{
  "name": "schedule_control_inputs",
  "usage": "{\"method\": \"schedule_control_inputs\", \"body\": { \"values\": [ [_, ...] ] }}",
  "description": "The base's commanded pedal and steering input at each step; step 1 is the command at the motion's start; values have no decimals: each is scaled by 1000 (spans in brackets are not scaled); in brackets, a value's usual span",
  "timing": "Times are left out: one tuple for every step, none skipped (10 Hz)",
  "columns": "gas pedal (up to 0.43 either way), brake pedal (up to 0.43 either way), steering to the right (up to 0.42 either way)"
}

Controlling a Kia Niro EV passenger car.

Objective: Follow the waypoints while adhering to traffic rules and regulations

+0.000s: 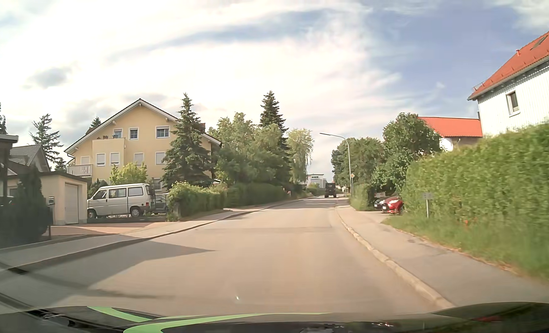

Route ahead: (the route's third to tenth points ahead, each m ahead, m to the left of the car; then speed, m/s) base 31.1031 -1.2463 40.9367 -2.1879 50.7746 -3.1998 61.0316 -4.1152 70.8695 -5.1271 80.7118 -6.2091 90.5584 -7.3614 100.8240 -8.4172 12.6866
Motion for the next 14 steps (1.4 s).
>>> {"method": "schedule_control_inputs", "body": {
  "values": [
    [138, 0, 18],
    [138, 0, 18],
    [138, 0, 18],
    [138, 0, 18],
    [138, 0, 18],
    [138, 0, 18],
    [138, 0, 18],
    [138, 0, 17],
    [138, 0, 17],
    [138, 0, 17],
    [138, 0, 16],
    [150, 0, 14],
    [150, 0, 14],
    [150, 0, 14]
  ]
}}
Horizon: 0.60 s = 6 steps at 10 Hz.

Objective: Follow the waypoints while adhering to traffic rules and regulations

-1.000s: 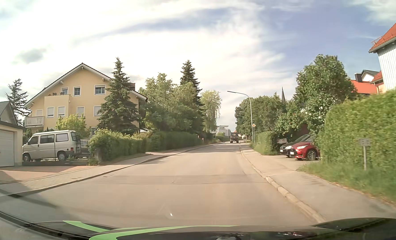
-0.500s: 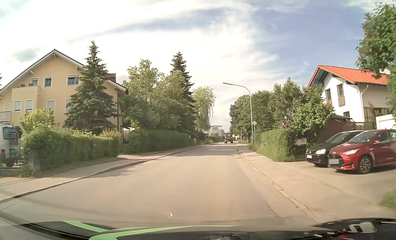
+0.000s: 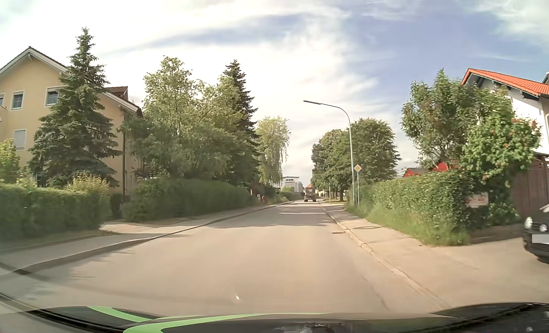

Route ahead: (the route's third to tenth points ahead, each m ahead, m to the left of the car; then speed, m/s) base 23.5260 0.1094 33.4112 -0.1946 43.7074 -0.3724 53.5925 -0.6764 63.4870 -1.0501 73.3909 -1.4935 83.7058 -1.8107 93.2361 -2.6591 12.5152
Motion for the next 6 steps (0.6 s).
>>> {"method": "schedule_control_inputs", "body": {
  "values": [
    [150, 0, 13],
    [150, 0, 13],
    [150, 0, 12],
    [150, 0, 11],
    [150, 0, 10],
    [150, 0, 8]
  ]
}}
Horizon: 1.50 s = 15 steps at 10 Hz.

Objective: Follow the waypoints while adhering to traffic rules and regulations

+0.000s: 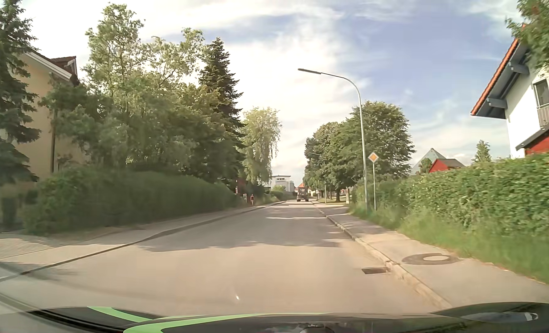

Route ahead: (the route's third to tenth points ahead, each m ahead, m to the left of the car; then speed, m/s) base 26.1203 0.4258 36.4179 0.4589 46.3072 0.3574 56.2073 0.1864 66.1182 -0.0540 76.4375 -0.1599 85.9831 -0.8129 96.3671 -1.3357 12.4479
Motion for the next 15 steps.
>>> {"method": "schedule_control_inputs", "body": {
  "values": [
    [150, 0, 8],
    [150, 0, 8],
    [150, 0, 8],
    [150, 0, 7],
    [150, 0, 7],
    [150, 0, 7],
    [150, 0, 7],
    [150, 0, 7],
    [150, 0, 6],
    [150, 0, 6],
    [150, 0, 6],
    [150, 0, 6],
    [150, 0, 6],
    [150, 0, 6],
    [150, 0, 6]
  ]
}}
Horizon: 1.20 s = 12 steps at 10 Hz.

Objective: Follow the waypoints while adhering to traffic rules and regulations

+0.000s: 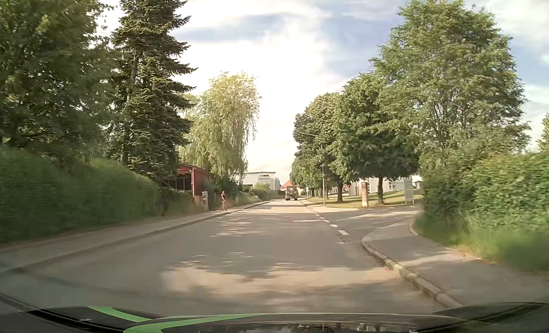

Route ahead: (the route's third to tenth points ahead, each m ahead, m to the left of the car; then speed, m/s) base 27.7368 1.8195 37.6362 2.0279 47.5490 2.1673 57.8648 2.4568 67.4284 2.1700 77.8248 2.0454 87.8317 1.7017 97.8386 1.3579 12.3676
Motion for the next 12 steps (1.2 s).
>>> {"method": "schedule_control_inputs", "body": {
  "values": [
    [150, 0, 6],
    [150, 0, 5],
    [150, 0, 4],
    [150, 0, 4],
    [150, 0, 2],
    [150, 0, -1],
    [150, 0, -3],
    [150, 0, -4],
    [150, 0, -5],
    [150, 0, -5],
    [150, 0, -6],
    [150, 0, -6]
  ]
}}
